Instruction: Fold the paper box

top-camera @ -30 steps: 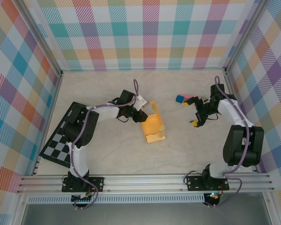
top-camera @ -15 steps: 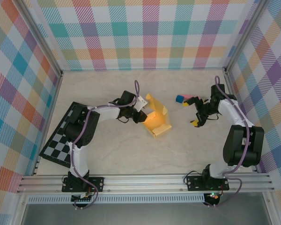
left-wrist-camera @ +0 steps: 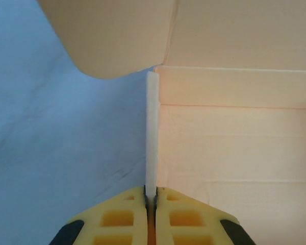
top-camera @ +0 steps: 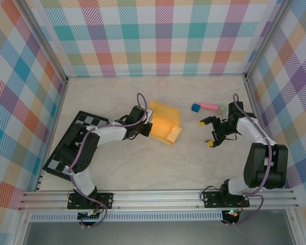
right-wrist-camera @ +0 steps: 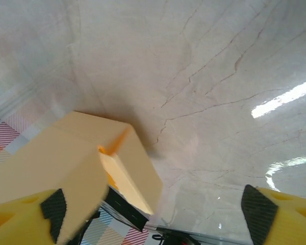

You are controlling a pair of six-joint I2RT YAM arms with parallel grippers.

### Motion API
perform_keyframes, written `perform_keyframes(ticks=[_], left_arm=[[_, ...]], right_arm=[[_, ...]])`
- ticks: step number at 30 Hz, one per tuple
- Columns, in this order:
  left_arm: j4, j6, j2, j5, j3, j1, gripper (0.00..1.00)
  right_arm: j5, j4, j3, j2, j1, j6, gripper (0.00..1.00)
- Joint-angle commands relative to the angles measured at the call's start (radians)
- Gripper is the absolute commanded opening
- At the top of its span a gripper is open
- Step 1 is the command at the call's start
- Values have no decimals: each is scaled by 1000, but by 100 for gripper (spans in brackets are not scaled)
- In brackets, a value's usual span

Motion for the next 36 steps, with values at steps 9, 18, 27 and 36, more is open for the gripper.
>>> perform_keyframes(ticks=[9,18,27,36], left_arm=[[-181,-323,-27,-347,10,-77,4],[-223,-376,7,-317,48,-85,4],[-249,-420,3,-334,66,-85,3],[-272,-433,-4,-348,76,-85,3]], right_arm=[[124,429,-117,-64,342,-141,63],[109,869,-239,60,376,-118,55],[113,1174,-236,224,435,-50,42],[80,1153,-136,337,447,-36,37]])
